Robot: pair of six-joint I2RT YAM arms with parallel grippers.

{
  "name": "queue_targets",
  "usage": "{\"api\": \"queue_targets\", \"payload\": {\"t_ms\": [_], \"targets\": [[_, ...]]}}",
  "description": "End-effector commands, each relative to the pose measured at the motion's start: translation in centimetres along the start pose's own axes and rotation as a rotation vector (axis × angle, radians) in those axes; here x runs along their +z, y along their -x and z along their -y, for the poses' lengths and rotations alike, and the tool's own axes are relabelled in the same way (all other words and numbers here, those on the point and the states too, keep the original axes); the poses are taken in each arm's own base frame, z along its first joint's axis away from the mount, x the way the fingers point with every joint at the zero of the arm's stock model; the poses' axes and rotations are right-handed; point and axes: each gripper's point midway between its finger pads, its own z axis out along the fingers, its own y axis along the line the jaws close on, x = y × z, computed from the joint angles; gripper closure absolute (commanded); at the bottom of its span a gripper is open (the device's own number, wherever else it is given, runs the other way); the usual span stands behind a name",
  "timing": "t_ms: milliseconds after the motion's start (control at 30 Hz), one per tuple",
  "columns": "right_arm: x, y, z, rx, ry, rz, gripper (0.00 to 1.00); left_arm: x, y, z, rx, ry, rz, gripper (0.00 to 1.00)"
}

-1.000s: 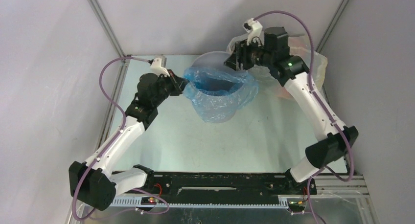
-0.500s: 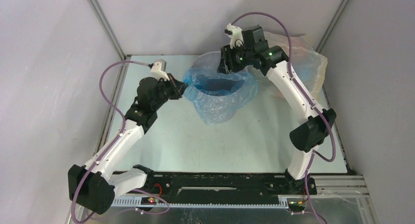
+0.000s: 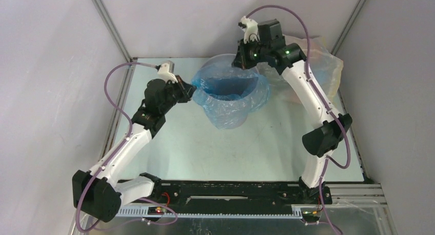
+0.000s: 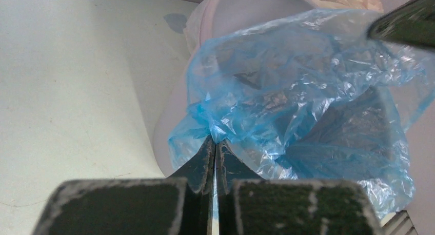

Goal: Put the trash bags into the trash bin

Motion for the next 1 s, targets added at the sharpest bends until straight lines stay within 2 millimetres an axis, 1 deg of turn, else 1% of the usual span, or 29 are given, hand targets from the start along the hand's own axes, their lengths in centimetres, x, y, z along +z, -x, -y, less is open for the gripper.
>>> {"api": "queue_targets", "payload": {"t_ms": [0,100,267,467,567,667,733,833,967], "targets": [[-1.2,6.0,1.2,-0.022,-0.001,0.185,1.00,0.6,3.5,0.3,0.014,0.022,0.078,0.97],[-0.9,7.5,2.6,-0.013,-0.008,0.226,1.00,1.2,3.6,0.1,0.002,0.034,0.055,0.97],[0.2,9.3,5.2,0.001,-0.016,0.287,1.00,2.4,4.2,-0.1,-0.008,0.041,0.039,0.95],[2.4,10.1,8.0,0.016,-0.015,0.324,1.00,4.3,4.6,-0.9,-0.033,0.052,0.017,0.93],[3.3,10.4,9.3,0.021,-0.027,0.343,1.00,5.0,5.4,-1.3,-0.044,0.056,0.021,0.91],[4.1,10.5,10.7,0.038,-0.046,0.357,1.00,5.5,6.1,-1.5,-0.056,0.052,0.027,0.89],[4.5,10.5,11.2,0.046,-0.050,0.361,1.00,5.8,6.5,-1.7,-0.055,0.056,0.034,0.85],[5.3,9.8,11.7,0.056,-0.046,0.342,1.00,6.3,6.8,-2.2,-0.059,0.066,0.032,0.77],[6.5,7.9,11.9,0.079,-0.026,0.279,1.00,7.4,6.0,-2.8,-0.078,0.067,-0.002,0.74]]}}
